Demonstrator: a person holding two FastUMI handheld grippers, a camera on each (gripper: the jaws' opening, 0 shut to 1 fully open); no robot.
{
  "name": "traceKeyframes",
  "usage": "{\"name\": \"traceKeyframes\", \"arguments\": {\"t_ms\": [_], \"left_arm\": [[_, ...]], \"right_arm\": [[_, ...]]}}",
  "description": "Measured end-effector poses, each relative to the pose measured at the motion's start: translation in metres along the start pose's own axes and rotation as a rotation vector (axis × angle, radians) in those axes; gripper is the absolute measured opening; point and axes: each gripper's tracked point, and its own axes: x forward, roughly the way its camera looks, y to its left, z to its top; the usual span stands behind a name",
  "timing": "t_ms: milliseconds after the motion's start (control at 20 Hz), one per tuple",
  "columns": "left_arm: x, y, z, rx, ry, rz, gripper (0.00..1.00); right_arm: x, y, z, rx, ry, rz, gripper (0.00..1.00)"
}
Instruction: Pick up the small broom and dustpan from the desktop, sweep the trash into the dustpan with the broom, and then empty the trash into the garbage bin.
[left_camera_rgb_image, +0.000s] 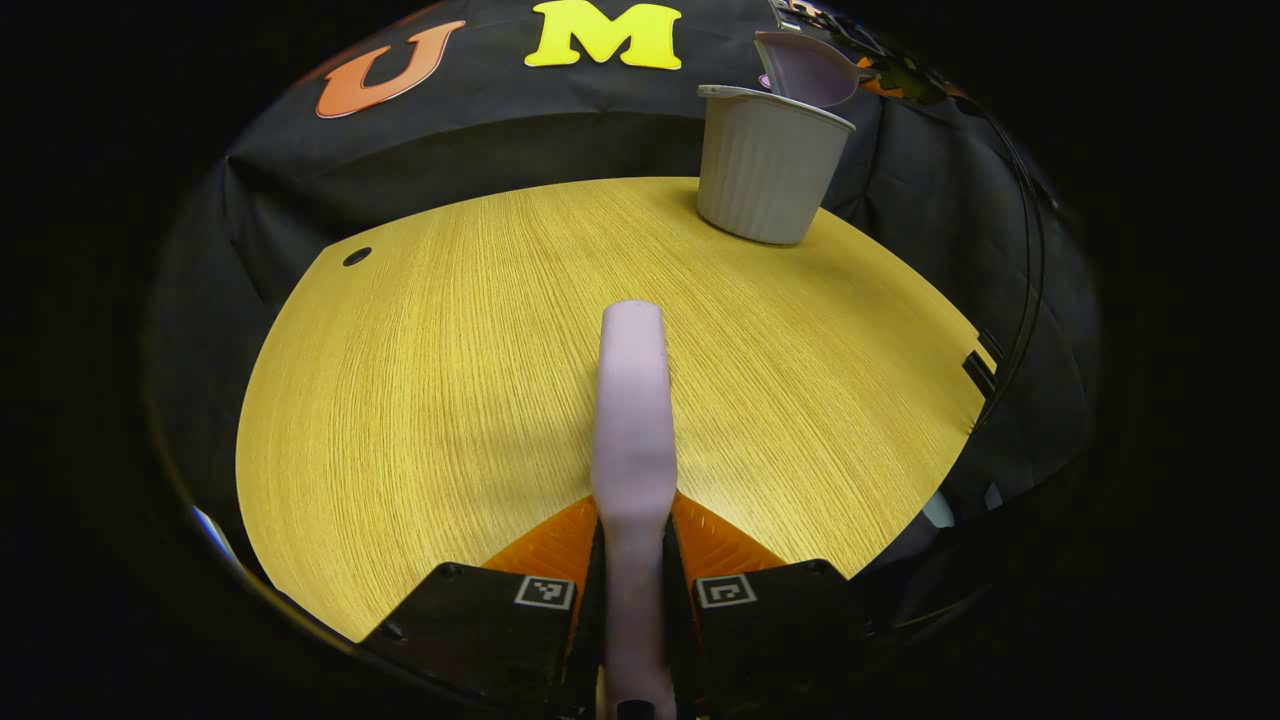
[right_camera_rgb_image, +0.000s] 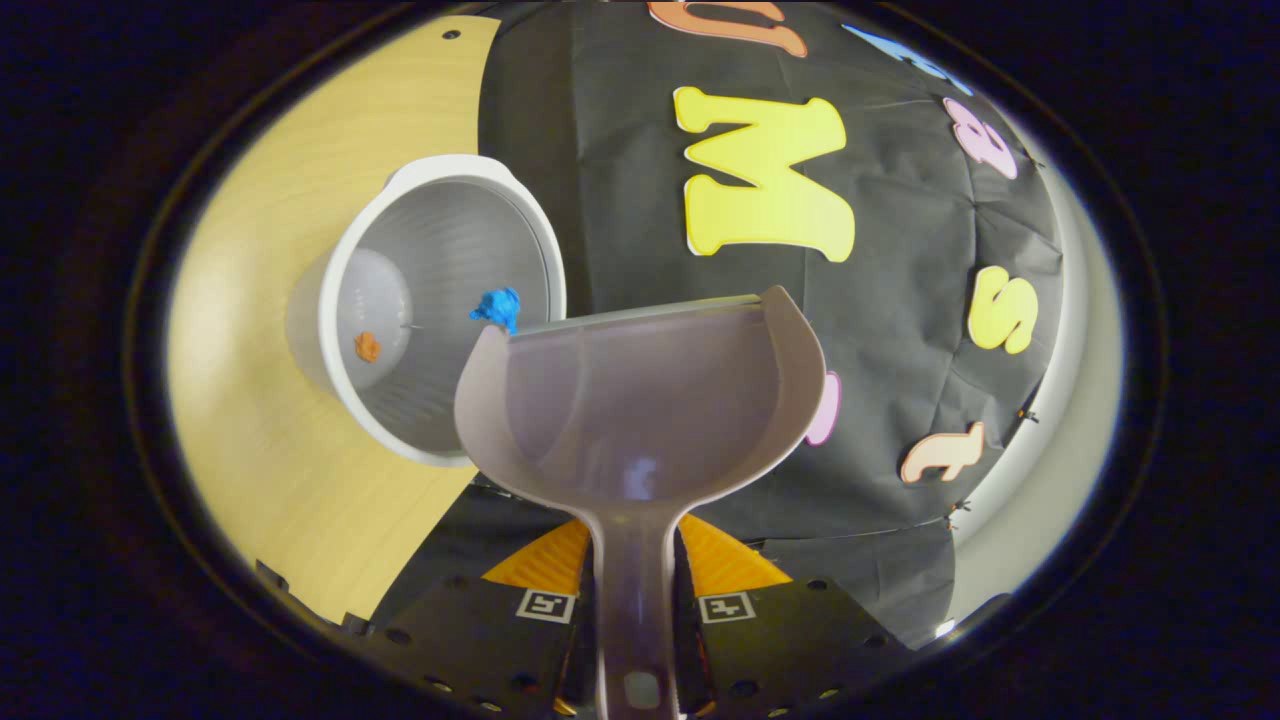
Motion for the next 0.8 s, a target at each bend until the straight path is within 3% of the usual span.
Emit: {"name": "traceKeyframes", "arguments": {"t_ms": [150, 400, 550, 700, 750, 800], "left_arm": [[0.001, 0.001, 0.000, 0.000, 0.008, 0.014, 0.30], [-0.002, -0.001, -0.008, -0.014, 0.017, 0.037, 0.30], [-0.008, -0.004, -0.008, -0.030, 0.017, 0.057, 0.30], [-0.013, -0.008, -0.007, -0.049, 0.012, 0.073, 0.30], [-0.013, -0.009, -0.006, -0.049, 0.013, 0.078, 0.30], [-0.015, -0.011, -0.005, -0.050, 0.012, 0.085, 0.30]], "right_arm": [[0.002, -0.002, -0.003, 0.024, -0.006, 0.011, 0.30], [0.011, 0.003, -0.017, 0.151, -0.019, 0.092, 0.30], [0.007, 0.016, -0.036, 0.317, -0.047, 0.215, 0.30], [-0.026, 0.032, -0.060, 0.500, -0.080, 0.312, 0.30], [-0.041, 0.037, -0.067, 0.579, -0.097, 0.343, 0.34], [-0.056, 0.040, -0.070, 0.663, -0.118, 0.367, 0.30]]}}
